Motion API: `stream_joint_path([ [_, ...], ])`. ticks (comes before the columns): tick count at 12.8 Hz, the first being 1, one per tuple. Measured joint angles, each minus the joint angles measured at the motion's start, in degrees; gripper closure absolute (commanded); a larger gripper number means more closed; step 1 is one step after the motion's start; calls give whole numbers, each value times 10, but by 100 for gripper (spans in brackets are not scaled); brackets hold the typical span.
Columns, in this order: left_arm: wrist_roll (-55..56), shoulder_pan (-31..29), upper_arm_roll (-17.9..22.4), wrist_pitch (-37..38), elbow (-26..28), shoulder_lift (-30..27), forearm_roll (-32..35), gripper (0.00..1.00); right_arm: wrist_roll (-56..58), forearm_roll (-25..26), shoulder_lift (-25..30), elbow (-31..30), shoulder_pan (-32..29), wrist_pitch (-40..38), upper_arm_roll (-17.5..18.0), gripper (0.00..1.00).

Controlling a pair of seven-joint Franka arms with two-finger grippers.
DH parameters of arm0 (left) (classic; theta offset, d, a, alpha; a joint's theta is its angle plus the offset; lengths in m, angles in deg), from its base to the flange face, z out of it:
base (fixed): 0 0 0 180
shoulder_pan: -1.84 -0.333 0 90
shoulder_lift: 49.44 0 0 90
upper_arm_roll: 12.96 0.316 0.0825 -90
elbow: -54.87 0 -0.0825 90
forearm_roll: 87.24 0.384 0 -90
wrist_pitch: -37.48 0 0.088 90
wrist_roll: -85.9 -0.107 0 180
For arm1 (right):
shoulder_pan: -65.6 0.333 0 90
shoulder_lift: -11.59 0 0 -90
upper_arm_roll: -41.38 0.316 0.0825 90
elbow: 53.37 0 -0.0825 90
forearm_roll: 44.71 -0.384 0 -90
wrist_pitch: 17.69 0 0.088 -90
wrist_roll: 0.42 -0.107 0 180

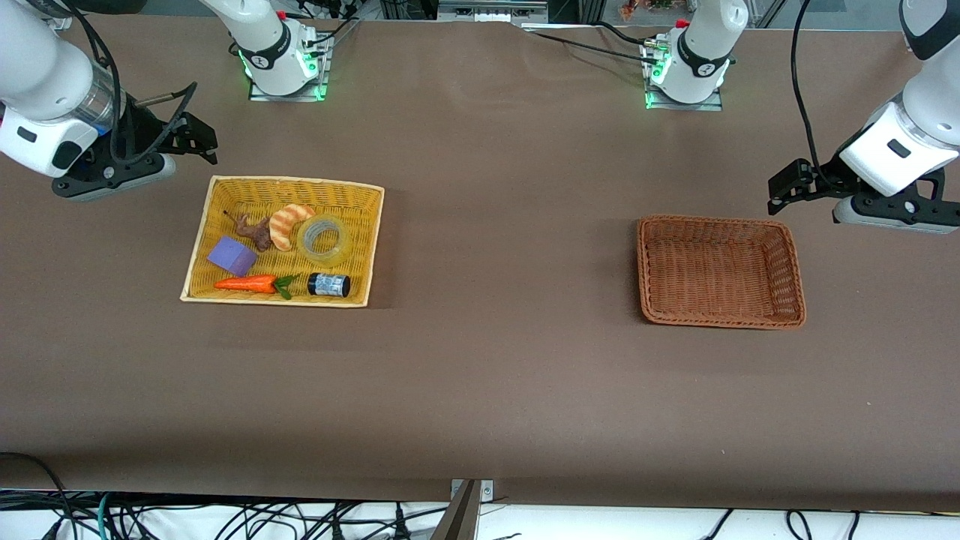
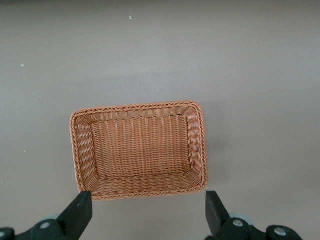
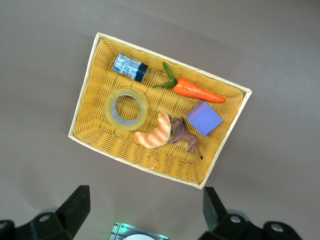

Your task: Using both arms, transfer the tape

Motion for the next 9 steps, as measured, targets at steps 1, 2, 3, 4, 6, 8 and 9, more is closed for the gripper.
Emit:
stream_joint_path([
  [1,-1,0,-1,2,0,0,8,0,0,0,0,0,0,0,0,0],
  [2,-2,0,-1,2,0,0,18,0,0,0,0,0,0,-1,0,0],
  [3,-3,0,-2,2,0,0,23,0,0,0,0,0,0,-1,0,0],
  [4,-3,0,-2,3,-1,0,26,0,0,0,0,0,0,-2,0,0],
  [6,-3,0,-2,3,-1,0,26,0,0,0,0,0,0,-3,0,0],
  [8,-3,0,-2,10,-2,0,26,0,0,0,0,0,0,-3,0,0],
  [9,-3,0,-2,19,-2,0,26,0,0,0,0,0,0,-3,0,0],
])
